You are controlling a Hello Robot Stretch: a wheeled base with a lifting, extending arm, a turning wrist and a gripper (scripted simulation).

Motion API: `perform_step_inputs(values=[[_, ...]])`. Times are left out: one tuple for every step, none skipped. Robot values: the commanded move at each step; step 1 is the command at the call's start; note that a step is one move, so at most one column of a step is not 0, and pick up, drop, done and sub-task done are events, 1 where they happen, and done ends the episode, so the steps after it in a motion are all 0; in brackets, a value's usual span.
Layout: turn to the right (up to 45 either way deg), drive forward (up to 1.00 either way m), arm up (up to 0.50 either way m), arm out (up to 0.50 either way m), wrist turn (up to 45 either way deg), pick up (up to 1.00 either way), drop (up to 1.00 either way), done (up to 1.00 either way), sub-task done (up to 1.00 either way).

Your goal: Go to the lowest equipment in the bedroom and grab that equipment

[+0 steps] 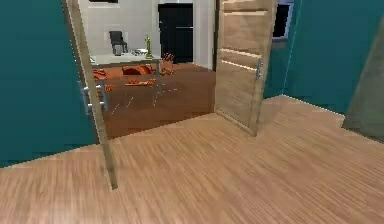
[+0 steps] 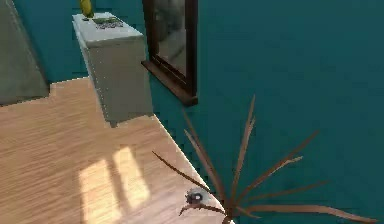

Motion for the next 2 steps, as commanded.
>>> perform_step_inputs(values=[[-39.0, 0.00, 0.00, 0.00, 0.0, 0.00, 0.00, 0.00, 0.00], [0.0, 0.30, 0.00, 0.00, 0.0, 0.00, 0.00, 0.00, 0.00]])
